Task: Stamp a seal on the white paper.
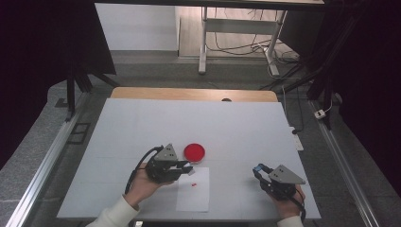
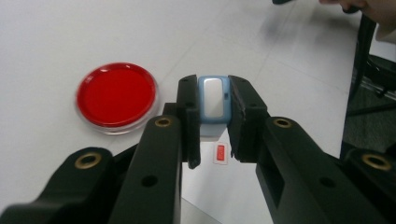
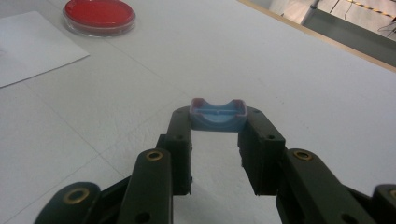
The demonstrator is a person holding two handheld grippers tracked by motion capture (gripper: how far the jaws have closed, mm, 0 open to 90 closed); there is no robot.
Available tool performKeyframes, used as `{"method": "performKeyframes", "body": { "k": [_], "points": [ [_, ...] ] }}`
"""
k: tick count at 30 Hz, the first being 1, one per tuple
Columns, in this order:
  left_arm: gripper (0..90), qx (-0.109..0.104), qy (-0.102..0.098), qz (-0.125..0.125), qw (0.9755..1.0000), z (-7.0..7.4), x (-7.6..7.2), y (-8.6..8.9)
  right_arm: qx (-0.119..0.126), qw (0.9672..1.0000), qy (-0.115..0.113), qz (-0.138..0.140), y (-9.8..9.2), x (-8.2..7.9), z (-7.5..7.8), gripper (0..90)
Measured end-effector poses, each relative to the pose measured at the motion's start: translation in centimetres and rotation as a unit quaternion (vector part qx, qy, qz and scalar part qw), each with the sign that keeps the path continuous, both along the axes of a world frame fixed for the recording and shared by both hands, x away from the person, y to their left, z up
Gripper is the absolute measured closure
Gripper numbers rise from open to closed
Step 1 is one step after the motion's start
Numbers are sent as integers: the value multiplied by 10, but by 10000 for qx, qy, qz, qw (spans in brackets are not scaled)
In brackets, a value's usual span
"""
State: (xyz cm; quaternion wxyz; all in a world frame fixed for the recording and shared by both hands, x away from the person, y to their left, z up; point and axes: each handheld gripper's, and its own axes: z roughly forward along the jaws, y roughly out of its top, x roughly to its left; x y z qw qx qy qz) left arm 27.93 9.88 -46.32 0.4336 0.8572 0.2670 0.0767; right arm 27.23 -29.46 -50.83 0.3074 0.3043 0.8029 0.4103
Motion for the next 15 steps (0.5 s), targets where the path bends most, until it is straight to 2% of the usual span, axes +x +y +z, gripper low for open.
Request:
{"method": "performKeyframes", "body": {
  "k": [6, 15],
  "points": [
    [753, -232, -77, 225, 9994, 7, 2, 12, -9, 10000, 21, 1, 0, 1, -1, 651],
    [753, -362, -137, 250, 9989, 15, 2, 17, -10, 10000, 26, -13, 0, 0, -2, 651]
  ]
}}
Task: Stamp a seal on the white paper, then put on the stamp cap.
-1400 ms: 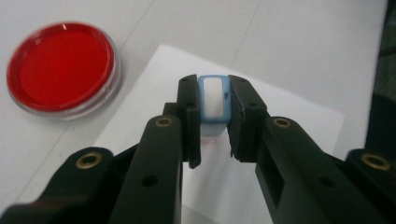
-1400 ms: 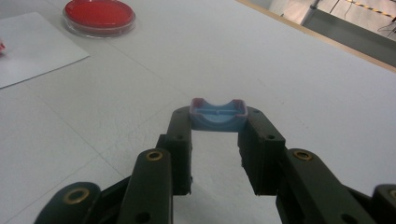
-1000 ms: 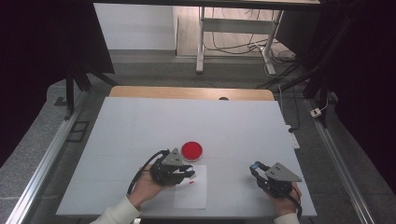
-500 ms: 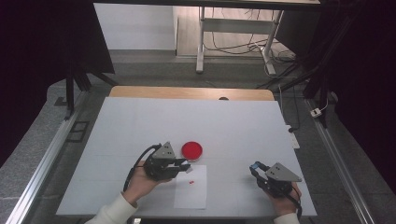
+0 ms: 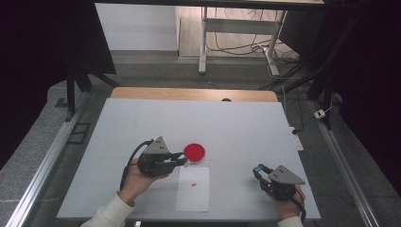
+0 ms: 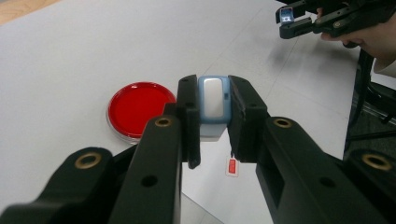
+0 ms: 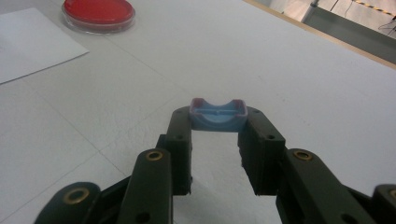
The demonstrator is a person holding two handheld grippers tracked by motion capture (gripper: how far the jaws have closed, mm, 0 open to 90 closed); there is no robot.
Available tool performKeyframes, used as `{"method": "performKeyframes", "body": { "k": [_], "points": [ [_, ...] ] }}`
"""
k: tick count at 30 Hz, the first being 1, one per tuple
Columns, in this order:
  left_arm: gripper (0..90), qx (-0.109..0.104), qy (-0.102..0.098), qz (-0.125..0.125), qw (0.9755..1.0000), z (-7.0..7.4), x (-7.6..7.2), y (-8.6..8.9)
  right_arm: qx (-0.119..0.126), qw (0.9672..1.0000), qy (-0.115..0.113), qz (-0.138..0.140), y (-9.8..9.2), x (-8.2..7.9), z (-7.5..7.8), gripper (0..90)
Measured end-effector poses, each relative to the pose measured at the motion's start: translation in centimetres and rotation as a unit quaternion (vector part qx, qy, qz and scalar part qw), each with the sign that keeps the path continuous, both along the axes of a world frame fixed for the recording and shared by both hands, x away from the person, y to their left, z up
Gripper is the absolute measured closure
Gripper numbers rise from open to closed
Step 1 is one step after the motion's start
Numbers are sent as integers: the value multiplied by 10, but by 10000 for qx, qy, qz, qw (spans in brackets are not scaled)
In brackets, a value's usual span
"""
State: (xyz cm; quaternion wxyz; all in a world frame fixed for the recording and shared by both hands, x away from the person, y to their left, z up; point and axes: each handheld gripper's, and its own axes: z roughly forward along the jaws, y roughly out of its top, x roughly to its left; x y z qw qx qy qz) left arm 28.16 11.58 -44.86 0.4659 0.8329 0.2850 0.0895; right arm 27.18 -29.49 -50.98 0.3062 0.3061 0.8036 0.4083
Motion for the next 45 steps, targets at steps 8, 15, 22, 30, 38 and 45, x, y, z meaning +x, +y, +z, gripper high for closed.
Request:
{"method": "performKeyframes", "body": {
  "k": [8, 15, 22, 30, 38, 45],
  "points": [
    [752, -134, 9, 6, 9999, 2, 0, 0, -15, 10000, 4, -5, -1, 0, -1, 651],
    [752, -160, -24, -13, 9999, 4, 1, -1, 72, 10000, 16, -28, -2, -3, 1, 651],
    [752, -163, -34, -28, 9999, 5, 2, -1, 75, 10000, -5, 6, 0, -4, 1, 651],
    [752, -165, -55, -29, 9998, 5, 1, -2, 128, 9999, 10, 43, 1, -4, 1, 651],
    [752, -132, -45, -27, 9999, 3, 0, -4, 169, 9998, 18, 72, 4, -2, 1, 651],
    [752, -245, -54, -47, 9997, 7, 0, -5, 391, 9990, 67, 200, 19, 2, 4, 651]
  ]
}}
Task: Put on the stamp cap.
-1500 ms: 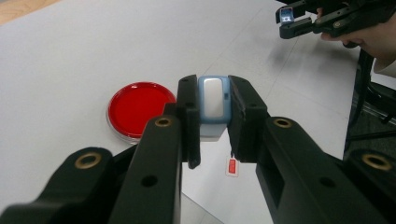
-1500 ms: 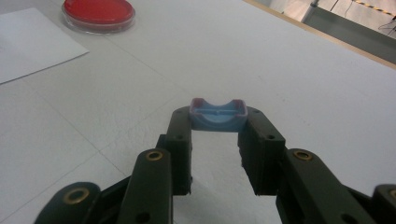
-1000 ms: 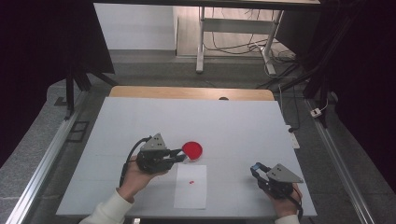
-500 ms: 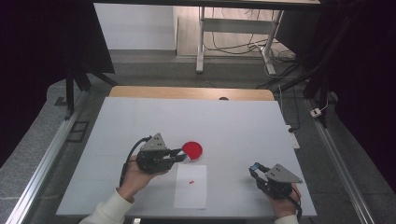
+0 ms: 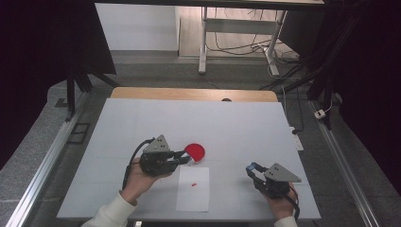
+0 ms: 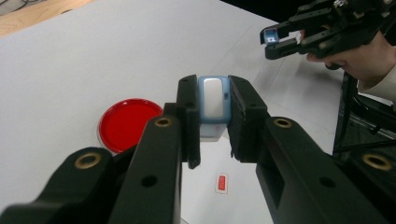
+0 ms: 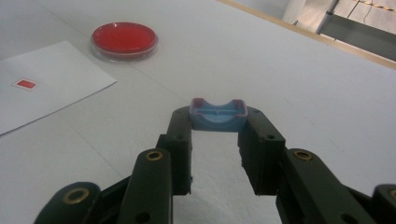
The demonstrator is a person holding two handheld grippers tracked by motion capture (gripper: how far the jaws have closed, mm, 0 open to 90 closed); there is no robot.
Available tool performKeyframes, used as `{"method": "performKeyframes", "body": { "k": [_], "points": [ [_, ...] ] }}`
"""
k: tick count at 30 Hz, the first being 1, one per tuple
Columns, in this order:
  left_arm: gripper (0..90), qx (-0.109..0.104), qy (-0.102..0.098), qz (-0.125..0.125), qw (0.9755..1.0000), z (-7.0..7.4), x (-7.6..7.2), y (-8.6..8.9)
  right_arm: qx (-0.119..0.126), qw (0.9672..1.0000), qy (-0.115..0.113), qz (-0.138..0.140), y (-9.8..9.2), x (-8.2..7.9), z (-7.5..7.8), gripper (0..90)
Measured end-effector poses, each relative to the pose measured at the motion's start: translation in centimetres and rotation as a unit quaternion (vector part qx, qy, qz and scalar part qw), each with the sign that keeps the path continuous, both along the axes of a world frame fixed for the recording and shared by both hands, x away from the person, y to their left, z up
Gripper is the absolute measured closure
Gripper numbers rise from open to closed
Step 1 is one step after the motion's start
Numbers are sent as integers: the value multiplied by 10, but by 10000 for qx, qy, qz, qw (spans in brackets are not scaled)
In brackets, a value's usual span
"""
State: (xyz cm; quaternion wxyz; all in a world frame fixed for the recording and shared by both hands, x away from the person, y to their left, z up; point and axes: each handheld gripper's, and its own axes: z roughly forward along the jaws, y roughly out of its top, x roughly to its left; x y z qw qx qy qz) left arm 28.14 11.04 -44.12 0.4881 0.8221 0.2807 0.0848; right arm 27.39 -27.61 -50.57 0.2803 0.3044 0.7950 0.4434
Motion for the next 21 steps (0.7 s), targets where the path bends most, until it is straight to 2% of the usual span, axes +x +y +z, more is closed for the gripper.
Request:
{"method": "performKeyframes", "body": {
  "k": [7, 14, 21],
  "points": [
    [752, 17, 28, 3, 10000, -1, 1, 0, -75, 9999, 13, 70, 9, 0, -1, 651],
    [752, 31, 41, -4, 10000, -1, 1, -1, -48, 9999, 30, 158, 17, 0, -2, 651],
    [752, 52, 51, -22, 10000, -2, 1, -2, 148, 9994, 104, 282, 28, 1, -3, 651]
  ]
}}
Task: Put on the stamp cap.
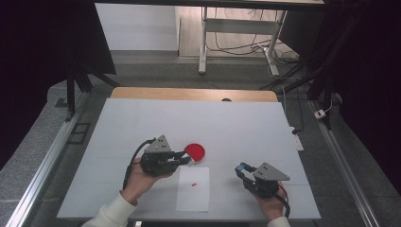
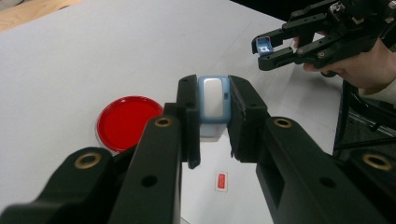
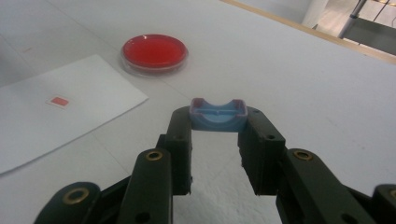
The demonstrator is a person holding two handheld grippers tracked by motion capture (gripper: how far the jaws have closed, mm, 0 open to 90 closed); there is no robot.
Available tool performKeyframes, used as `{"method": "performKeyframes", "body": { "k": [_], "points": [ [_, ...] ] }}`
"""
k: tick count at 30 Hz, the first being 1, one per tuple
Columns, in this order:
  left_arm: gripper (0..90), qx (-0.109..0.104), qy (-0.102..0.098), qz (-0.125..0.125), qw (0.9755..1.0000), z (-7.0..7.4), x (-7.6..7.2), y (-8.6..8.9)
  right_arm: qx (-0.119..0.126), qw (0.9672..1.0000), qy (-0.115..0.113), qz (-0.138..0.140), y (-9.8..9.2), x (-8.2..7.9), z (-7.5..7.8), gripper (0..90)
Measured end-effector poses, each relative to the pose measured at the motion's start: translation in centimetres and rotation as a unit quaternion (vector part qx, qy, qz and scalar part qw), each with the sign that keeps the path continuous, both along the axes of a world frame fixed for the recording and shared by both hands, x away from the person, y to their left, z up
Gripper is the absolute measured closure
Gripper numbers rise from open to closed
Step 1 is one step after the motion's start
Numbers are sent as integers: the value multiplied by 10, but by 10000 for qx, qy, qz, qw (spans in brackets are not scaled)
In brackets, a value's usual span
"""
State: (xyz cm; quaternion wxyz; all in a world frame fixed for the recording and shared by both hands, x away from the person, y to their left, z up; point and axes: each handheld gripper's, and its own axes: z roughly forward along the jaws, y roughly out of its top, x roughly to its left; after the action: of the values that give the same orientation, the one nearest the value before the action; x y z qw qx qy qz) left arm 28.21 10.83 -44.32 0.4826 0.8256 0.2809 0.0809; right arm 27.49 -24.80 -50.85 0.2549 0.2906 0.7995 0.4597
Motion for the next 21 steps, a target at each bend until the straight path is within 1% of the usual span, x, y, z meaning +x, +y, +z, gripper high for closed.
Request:
{"method": "performKeyframes", "body": {
  "k": [2, 8, 21],
  "points": [
    [752, 2, 3, -5, 10000, 0, 0, 0, 33, 10000, 12, 43, 4, 0, 0, 651],
    [752, 6, 10, 10, 10000, -1, 0, -1, 11, 9999, 14, 157, 15, -1, -2, 651],
    [751, -6, 23, -9, 10000, -2, -1, -2, -105, 9994, -6, 339, 42, -3, -6, 650]
  ]
}}
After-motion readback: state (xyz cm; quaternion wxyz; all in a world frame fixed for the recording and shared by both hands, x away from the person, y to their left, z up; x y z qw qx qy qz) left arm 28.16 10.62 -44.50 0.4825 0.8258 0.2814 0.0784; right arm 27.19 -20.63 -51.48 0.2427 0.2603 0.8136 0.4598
